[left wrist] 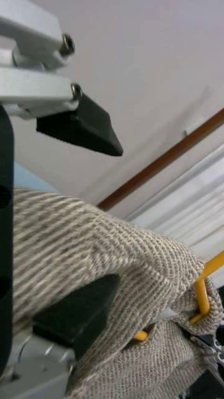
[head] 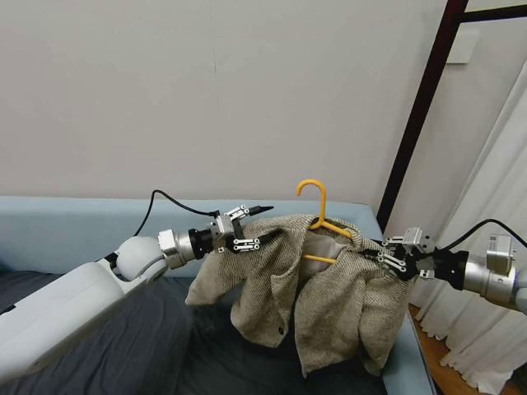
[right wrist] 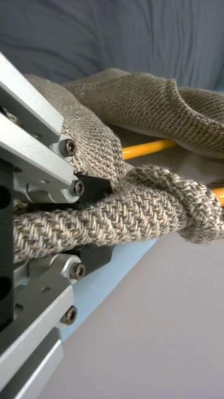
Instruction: Pick up the clothes from the sofa and hang them on the clothes hanger.
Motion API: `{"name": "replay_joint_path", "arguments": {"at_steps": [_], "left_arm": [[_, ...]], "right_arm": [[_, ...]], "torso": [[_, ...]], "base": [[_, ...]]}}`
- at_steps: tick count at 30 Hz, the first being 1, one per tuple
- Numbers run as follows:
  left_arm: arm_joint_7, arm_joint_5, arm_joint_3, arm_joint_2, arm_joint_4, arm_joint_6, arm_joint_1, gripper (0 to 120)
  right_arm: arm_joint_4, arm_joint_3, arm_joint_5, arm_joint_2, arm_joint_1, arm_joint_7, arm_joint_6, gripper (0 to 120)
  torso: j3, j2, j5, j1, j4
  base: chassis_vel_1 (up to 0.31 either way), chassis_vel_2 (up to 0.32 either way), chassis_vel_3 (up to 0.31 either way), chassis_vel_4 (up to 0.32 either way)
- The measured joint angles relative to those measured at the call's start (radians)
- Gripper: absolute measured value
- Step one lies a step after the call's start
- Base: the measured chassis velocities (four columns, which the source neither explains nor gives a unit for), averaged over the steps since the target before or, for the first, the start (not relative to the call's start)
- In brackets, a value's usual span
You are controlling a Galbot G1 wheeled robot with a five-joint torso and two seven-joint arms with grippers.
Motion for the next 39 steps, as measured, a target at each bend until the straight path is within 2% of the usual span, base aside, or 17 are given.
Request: {"name": "replay_joint_path", "arguments": {"at_steps": [2,4,6,9,12,14,16,18,19,22,26,27,33,35,39], "left_arm": [[-0.023,0.015,-0.044,0.008,0.0,-0.001,0.039,89],[-0.029,0.017,-0.055,0.009,-0.001,-0.001,0.051,90],[-0.074,0.021,-0.116,0.01,-0.021,-0.001,0.114,98],[-0.099,0.02,-0.135,0.008,-0.033,0.0,0.138,100],[-0.177,0.016,-0.164,-0.006,-0.07,0.005,0.189,100],[-0.192,0.013,-0.166,-0.008,-0.077,0.007,0.196,100],[-0.301,-0.006,-0.174,-0.028,-0.141,0.037,0.26,100],[-0.365,-0.007,-0.176,-0.051,-0.168,0.061,0.306,100],[-0.365,-0.007,-0.176,-0.051,-0.168,0.061,0.306,100],[-0.413,-0.007,-0.157,-0.076,-0.17,0.074,0.333,100],[-0.471,-0.012,-0.096,-0.115,-0.154,0.09,0.339,99],[-0.489,-0.023,-0.057,-0.144,-0.139,0.102,0.335,97],[-0.511,-0.022,-0.008,-0.195,-0.099,0.115,0.318,95],[-0.526,-0.017,0.017,-0.236,-0.063,0.122,0.3,95],[-0.54,-0.014,0.023,-0.266,-0.033,0.129,0.288,94]], "right_arm": [[0.009,-0.002,-0.016,0.021,0.0,0.068,-0.029,9],[0.011,-0.003,-0.019,0.025,0.0,0.082,-0.035,9],[0.027,-0.009,-0.046,0.063,0.001,0.2,-0.09,9],[0.033,-0.01,-0.05,0.075,0.002,0.241,-0.111,9],[0.062,-0.01,-0.048,0.112,0.011,0.361,-0.178,9],[0.065,-0.009,-0.048,0.115,0.012,0.371,-0.185,9],[0.096,-0.003,-0.039,0.142,0.018,0.452,-0.239,9],[0.118,0.004,-0.029,0.154,0.018,0.503,-0.274,9],[0.118,0.004,-0.029,0.154,0.018,0.503,-0.274,9],[0.144,0.01,-0.008,0.162,0.018,0.544,-0.307,9],[0.195,0.017,0.024,0.171,0.022,0.6,-0.355,8],[0.227,0.02,0.051,0.18,0.024,0.642,-0.378,8],[0.255,0.024,0.073,0.189,0.024,0.674,-0.389,8],[0.261,0.026,0.084,0.191,0.023,0.676,-0.389,8],[0.27,0.028,0.088,0.194,0.021,0.678,-0.389,8]], "torso": [[0.0,0.0,-0.0001,0.0,0.0001],[0.0,0.0,-0.0001,0.0,0.0002],[0.0,0.0,-0.0002,0.0,0.0004],[0.0,0.0,-0.0001,0.0,0.0004],[0.0,0.0,0.0,0.0,0.0],[0.0,0.0,0.0,0.0,0.0],[0.0,0.0,0.0,0.0,0.0001],[0.0,0.0,0.0,0.0,0.0001],[0.0,0.0,0.0,0.0,0.0001],[0.0,0.0,0.0,0.0,0.0001],[0.0,0.0,0.0,0.0,0.0],[0.0,0.0,0.0,0.0,0.0001],[0.0,0.0,0.0,0.0,0.0],[0.0,0.0,0.0001,0.0,0.0],[0.0,0.0,0.0001,0.0,0.0]], "base": [[0.0,0.0,0.0,0.0],[0.0,0.0,0.0,0.0],[0.0,0.0,0.0,0.0],[0.0,0.0,0.0,0.0],[0.0,0.0,0.0,0.0],[0.0,0.0,0.0,0.0],[0.0,0.0,0.0,0.0],[0.0,0.0,0.0,0.0],[0.0,0.0,0.0,0.0],[0.0,0.0,0.0,0.0],[0.0,0.0,0.0,0.0],[0.0,0.0,0.0,0.0],[0.0,0.0,0.0,0.0],[0.0,0.0,0.0,0.0],[0.0,0.0,0.0,0.0]]}}
